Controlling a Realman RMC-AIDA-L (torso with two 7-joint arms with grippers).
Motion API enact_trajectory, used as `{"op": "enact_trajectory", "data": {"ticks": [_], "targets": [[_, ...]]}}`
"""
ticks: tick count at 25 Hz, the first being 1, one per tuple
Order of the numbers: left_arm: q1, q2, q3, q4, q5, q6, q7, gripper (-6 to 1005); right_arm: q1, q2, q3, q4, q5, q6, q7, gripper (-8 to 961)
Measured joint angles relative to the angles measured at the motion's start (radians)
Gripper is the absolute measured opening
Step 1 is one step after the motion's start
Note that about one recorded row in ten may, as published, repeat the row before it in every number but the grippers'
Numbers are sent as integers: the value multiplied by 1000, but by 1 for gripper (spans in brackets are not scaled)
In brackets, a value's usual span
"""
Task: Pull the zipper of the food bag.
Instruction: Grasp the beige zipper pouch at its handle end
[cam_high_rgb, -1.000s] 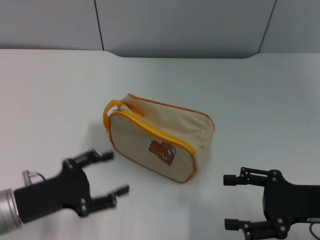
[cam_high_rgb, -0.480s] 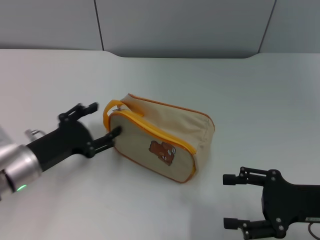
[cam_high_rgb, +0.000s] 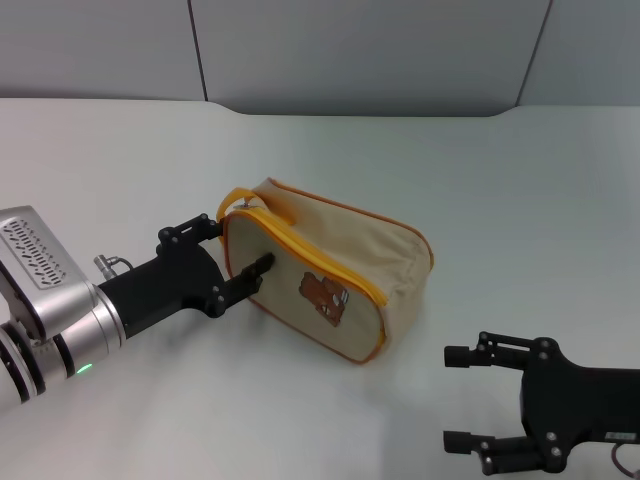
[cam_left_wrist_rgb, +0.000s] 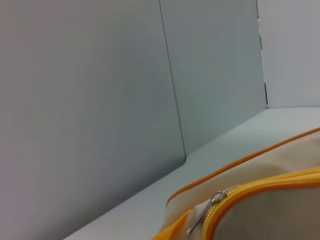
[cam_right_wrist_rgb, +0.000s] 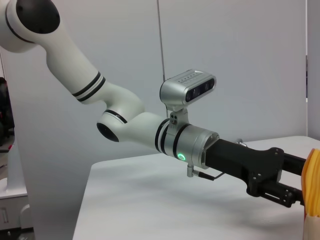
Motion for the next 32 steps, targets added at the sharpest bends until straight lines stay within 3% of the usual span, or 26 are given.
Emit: {"op": "enact_trajectory", "data": {"ticks": [3,8,16,25,32], "targets": [[0,-1,-2,-6,-3,12,14,687,2,3,-1,0,0,12,0,814],[-3,-1,-4,-30,-6,22,60,464,-3,3,-2,0,-1,15,0,814],[-5,-1,-3,-40,-6,51,85,241,-7,3,5,0,1,16,0,815],[12,-1,-20,-42,-9,120,107,161,-15,3,12,0,18,9,-7,815],[28,0,-22,-34,-10,203,133,107,-65,7,12,0,193,-6,-47,815]]}}
